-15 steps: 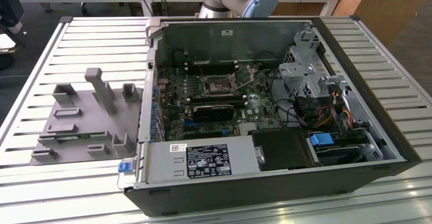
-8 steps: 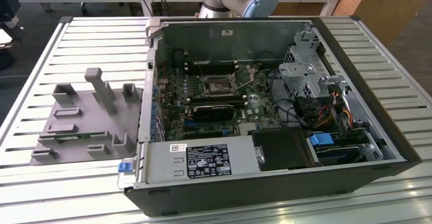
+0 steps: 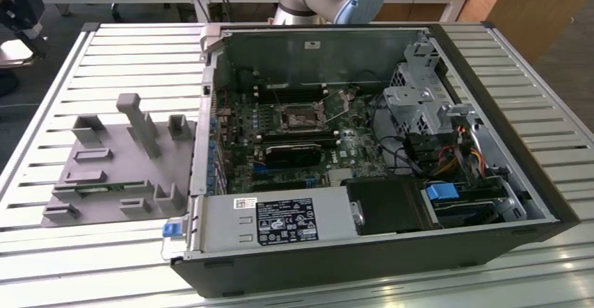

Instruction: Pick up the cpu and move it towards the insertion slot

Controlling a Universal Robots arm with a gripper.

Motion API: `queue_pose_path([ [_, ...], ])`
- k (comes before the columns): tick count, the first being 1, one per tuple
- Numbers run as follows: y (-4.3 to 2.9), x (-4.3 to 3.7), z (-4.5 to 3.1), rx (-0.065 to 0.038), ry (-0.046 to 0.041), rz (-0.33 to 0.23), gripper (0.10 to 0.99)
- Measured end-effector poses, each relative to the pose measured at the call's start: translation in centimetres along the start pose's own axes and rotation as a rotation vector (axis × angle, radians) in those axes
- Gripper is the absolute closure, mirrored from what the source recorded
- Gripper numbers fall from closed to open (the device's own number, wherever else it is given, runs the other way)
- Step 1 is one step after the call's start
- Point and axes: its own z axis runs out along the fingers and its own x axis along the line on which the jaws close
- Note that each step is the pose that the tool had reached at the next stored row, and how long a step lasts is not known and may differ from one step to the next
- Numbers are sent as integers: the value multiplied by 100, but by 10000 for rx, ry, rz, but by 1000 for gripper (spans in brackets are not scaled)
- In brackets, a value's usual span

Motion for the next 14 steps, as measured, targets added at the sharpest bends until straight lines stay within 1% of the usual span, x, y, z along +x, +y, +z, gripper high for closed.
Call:
queue_pose_path([
  [9, -9, -356, 33, -2, 94, 7, 545],
  [14, -14, -549, 51, -3, 129, 9, 545],
])
